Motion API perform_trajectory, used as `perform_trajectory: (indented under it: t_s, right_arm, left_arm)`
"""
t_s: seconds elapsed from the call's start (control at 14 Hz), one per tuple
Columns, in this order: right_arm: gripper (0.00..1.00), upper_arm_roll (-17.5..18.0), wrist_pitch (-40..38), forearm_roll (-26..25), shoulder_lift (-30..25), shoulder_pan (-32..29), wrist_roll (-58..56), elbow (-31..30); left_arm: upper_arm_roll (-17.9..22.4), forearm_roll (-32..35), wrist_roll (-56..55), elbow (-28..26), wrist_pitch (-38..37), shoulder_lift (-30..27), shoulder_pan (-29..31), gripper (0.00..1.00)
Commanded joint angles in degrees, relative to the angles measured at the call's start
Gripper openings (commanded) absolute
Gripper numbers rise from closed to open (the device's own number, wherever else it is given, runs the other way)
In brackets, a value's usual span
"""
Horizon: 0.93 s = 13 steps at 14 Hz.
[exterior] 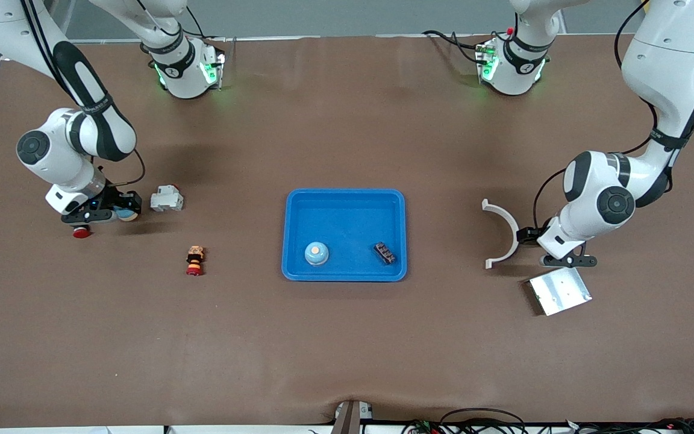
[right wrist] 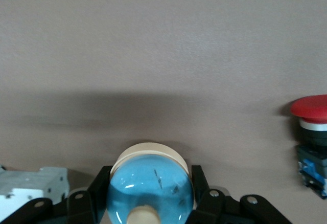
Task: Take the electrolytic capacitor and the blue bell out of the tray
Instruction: 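Set the bell beside the white breaker while the left gripper returns to the tray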
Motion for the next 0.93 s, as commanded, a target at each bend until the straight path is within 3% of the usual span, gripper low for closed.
perform_trajectory:
  t_s: [0.0,0.36,0.57,0.86]
  right_arm:
    - [0.00,0.66,0.67,-5.00,0.40,-4.64,-0.92,-0.26]
    - [0.00,0.84,1.38,-6.25,0.75,-6.06,-0.66,-0.26]
    - [0.00,0.84,1.38,-6.25,1.63,-6.32,-0.40,-0.26]
    - [0.00,0.92,1.64,-6.16,2.33,-6.32,0.04,-0.17]
  left_arm:
    - [-0.57,1.62,0.38,-2.27,0.16,-3.22,0.82,1.00]
    - [-0.74,1.36,-0.49,-2.00,-4.67,-7.00,0.65,1.00]
    - [-3.11,-0.13,-2.34,-1.39,-6.87,-9.11,0.73,1.00]
    - [-6.80,-5.05,-6.29,3.26,-16.17,-11.66,0.65,1.00]
